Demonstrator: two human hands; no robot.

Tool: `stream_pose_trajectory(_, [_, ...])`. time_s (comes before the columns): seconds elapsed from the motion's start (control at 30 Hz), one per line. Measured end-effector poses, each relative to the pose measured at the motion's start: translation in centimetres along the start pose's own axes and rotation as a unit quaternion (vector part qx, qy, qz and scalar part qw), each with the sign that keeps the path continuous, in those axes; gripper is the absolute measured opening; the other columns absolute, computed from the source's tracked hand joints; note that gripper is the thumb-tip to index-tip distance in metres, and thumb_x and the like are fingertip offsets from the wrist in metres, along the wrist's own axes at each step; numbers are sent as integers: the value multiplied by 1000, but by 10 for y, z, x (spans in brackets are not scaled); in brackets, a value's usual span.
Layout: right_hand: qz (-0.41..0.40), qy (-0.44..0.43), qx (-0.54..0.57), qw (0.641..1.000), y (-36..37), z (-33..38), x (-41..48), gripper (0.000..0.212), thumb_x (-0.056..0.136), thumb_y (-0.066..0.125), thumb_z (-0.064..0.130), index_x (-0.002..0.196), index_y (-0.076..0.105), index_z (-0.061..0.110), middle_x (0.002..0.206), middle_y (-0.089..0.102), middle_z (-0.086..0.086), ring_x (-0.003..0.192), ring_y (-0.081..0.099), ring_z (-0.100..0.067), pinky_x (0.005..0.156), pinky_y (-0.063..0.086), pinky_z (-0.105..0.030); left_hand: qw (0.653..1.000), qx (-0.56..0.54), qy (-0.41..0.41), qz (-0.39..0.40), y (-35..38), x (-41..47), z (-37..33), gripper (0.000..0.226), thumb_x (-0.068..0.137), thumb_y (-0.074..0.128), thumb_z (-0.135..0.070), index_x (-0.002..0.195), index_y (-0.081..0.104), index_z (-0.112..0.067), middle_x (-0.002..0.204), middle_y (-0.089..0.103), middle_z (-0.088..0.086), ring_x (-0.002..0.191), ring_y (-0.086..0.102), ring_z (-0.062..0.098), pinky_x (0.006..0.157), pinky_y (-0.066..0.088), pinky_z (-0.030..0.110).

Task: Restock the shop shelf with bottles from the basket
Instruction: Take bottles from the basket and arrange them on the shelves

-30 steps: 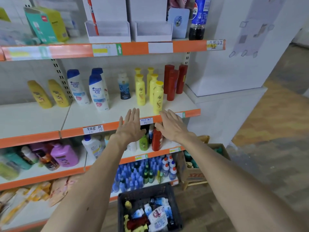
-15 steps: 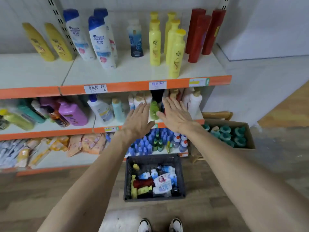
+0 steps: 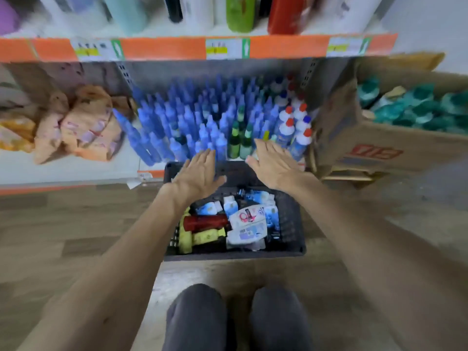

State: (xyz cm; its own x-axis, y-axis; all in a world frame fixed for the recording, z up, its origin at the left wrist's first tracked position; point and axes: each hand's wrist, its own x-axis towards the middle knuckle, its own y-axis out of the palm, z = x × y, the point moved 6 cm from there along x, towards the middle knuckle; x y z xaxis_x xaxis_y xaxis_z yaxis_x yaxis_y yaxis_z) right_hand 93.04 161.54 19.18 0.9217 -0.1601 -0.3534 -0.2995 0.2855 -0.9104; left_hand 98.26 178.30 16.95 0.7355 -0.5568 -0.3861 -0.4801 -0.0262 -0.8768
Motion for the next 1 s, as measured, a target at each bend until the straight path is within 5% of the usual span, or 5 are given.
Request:
stream_pose_trajectory(0.4, [83,31,23,996,296,-83,99,65,102,30,51,154,12,17,154,30,-19,142,29,-34,109,32,-51,999,-24,-31,9,270,102,125,63,92,56,-34,142,30,-4,143,39,19,132,35,36,107,33,47])
stream_pose_trajectory(0.77, [153,-78,-15,985,327,-35,107,56,99,47,46,146,33,20,147,45,-5,131,42,-26,88,39,-38,986,28,-123,105,300,93,164,72,83,67,-33,140,32,-5,141,40,15,131,38,32,105,37,39])
stream_pose_trajectory(0.87, [218,-88,-40,971,346,-20,108,50,98,50,47,141,44,21,137,53,-5,100,58,-22,79,45,-34,973,57,-162,156,316,83,176,79,77,74,-29,138,30,-5,142,36,13,130,37,33,103,40,39])
stream_pose_trajectory(1.0, [320,-114,-42,940,384,4,104,43,96,55,42,137,50,28,138,53,1,117,55,-23,99,46,-39,958,94,-189,195,327,79,181,77,77,74,-15,140,30,-3,143,36,17,129,42,32,103,43,37])
